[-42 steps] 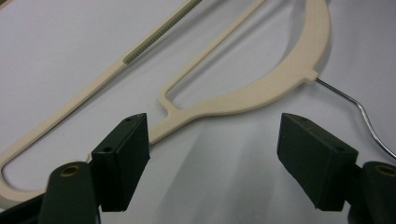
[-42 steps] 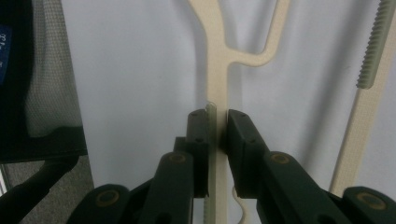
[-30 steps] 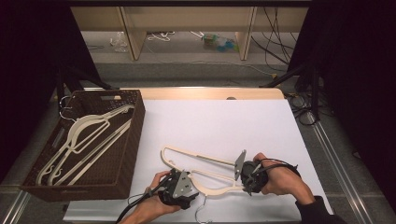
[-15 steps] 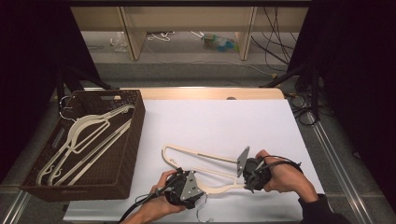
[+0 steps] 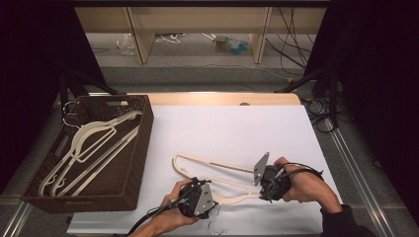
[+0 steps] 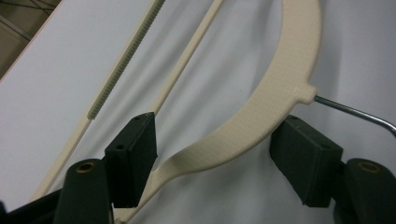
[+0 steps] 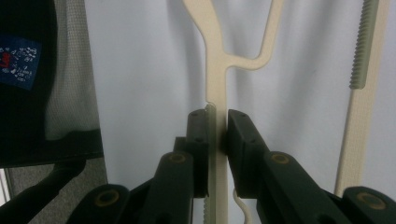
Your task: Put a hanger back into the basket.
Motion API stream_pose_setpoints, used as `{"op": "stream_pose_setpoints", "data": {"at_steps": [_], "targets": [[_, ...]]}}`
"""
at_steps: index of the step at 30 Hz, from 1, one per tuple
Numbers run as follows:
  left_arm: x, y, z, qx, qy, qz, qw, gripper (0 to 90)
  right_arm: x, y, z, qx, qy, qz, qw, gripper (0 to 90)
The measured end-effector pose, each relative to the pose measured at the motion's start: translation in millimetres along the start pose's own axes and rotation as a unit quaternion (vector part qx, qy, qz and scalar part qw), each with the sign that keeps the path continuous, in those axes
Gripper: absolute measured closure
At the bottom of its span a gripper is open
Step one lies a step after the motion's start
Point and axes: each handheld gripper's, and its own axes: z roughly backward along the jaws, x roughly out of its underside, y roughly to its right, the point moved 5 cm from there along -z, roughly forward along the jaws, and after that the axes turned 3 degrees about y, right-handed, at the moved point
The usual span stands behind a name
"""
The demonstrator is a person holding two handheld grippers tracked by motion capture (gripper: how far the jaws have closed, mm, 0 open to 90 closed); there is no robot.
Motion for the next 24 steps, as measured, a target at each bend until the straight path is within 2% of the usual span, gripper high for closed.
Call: {"op": "stream_pose_setpoints", "data": {"at_steps": [1,2,6,7,9,10,12,13,14,16,17,18,20,21,23,24], "targets": [[-0.7,-0.1,-0.5,0.000,0.003,-0.008,1.0000,35.9,0.4,1.3,-0.3,0.001,0.001,0.003,1.0000,79.5],[-1.3,0.5,-0.9,0.003,0.003,-0.006,1.0000,36.6,1.0,0.7,-0.1,-0.001,0.002,-0.003,1.0000,79.5],[-6.0,0.7,-1.5,0.008,0.023,-0.036,0.9991,45.1,3.8,2.3,-0.5,-0.005,0.005,-0.007,0.9999,79.5],[-6.8,1.8,-1.5,0.018,0.026,-0.038,0.9988,49.0,4.1,2.5,-0.7,-0.006,0.007,-0.006,0.9999,79.4],[-9.9,0.8,0.2,0.017,0.037,-0.052,0.9978,53.9,4.6,1.6,-0.2,-0.009,0.009,-0.006,0.9999,79.4],[-11.5,1.2,0.5,0.027,0.040,-0.058,0.9972,59.0,4.7,1.8,0.1,-0.009,0.013,-0.007,0.9999,79.4],[-13.9,0.5,2.0,0.033,0.041,-0.062,0.9967,61.5,6.0,2.7,0.9,-0.009,0.016,-0.006,0.9998,79.4],[-16.6,-2.1,3.6,0.031,0.047,-0.070,0.9959,62.8,6.5,3.4,1.4,-0.010,0.017,-0.007,0.9998,79.4],[-18.0,-2.4,4.3,0.038,0.049,-0.062,0.9961,63.5,7.4,3.9,1.6,-0.010,0.019,-0.005,0.9997,79.4],[-21.8,-4.8,7.3,0.039,0.055,-0.068,0.9954,66.0,8.4,4.1,1.7,-0.012,0.020,-0.008,0.9997,79.6],[-23.9,-6.6,9.0,0.034,0.056,-0.077,0.9949,67.5,8.7,4.3,1.6,-0.014,0.022,-0.005,0.9996,79.7],[-26.6,-7.5,10.6,0.033,0.051,-0.087,0.9943,68.9,8.9,3.9,2.3,-0.013,0.021,-0.008,0.9997,88.7],[-32.1,-7.3,13.0,0.031,0.048,-0.102,0.9931,72.9,5.2,4.0,6.2,-0.020,0.052,-0.004,0.9984,90.0],[-34.5,-7.1,14.1,0.033,0.044,-0.110,0.9924,73.9,4.9,2.7,9.7,-0.024,0.056,0.000,0.9981,90.0],[-39.2,-8.1,16.7,0.031,0.038,-0.124,0.9911,76.4,7.1,3.1,13.2,-0.016,0.056,-0.002,0.9983,90.0],[-41.5,-9.2,18.2,0.032,0.035,-0.123,0.9912,77.3,9.2,4.3,15.3,-0.011,0.059,-0.008,0.9982,90.0]]}}
